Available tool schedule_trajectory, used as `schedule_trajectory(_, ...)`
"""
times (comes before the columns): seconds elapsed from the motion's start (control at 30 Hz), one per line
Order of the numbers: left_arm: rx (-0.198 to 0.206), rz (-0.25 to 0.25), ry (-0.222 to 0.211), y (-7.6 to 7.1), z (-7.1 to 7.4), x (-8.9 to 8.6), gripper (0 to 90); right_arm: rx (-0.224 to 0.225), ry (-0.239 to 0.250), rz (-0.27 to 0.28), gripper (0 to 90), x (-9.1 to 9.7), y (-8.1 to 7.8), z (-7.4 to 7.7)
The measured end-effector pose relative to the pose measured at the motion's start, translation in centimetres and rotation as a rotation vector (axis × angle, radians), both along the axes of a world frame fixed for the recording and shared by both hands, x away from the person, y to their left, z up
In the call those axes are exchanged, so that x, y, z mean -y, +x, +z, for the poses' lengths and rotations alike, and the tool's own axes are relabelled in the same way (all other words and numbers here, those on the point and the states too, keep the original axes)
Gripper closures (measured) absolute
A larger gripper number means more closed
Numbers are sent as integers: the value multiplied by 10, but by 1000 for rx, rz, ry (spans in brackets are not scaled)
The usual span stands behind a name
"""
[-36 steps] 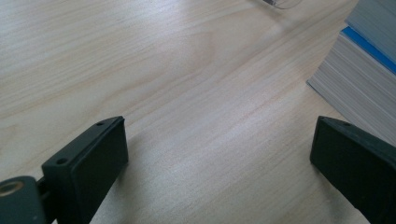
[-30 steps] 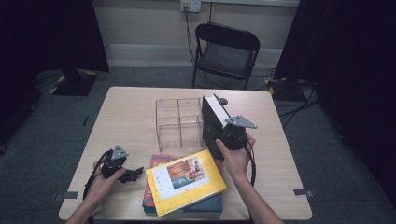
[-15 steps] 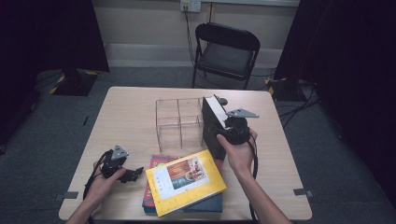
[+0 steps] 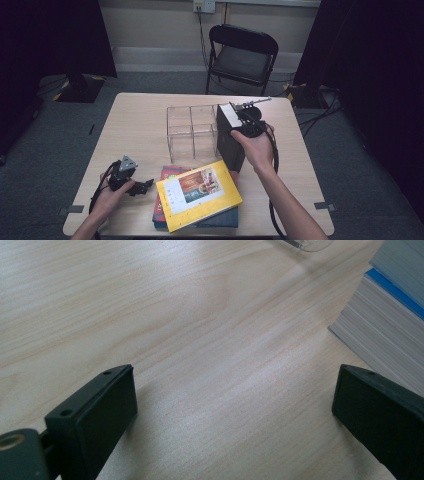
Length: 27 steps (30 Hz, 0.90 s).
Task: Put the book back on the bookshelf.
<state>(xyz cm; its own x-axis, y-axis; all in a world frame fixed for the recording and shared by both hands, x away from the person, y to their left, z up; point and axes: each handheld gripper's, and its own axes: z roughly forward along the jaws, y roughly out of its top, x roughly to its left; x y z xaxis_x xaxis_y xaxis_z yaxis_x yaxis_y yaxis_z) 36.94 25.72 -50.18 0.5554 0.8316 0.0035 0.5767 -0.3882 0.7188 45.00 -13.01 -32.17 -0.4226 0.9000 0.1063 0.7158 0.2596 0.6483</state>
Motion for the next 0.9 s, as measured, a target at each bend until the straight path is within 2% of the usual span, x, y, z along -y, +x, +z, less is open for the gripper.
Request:
schedule_trajectory(0.03, 1, 3, -6, 0, 0, 0, 39, -20, -9, 2, 445, -1, 4, 2)
schedule_trajectory(0.37, 0, 2, -5, 0, 0, 0, 39, -110, -93, 4, 450, -18, 28, 9)
schedule_trajectory(0.5, 1, 4, -8, 0, 0, 1, 39, -172, -93, 2, 449, -20, 39, 11)
schedule_trajectory(0.63, 1, 5, -8, 0, 0, 1, 39, -222, -122, 3, 445, -23, 45, 9)
schedule_trajectory(0.77, 2, 7, -11, 0, 0, 1, 39, -247, -168, 7, 448, -28, 47, 7)
schedule_trajectory(0.8, 1, 6, -12, 0, 0, 1, 39, -262, -189, 10, 449, -30, 47, 7)
schedule_trajectory(0.9, 2, 7, -11, 0, 0, 1, 39, -262, -254, 8, 477, -36, 48, 5)
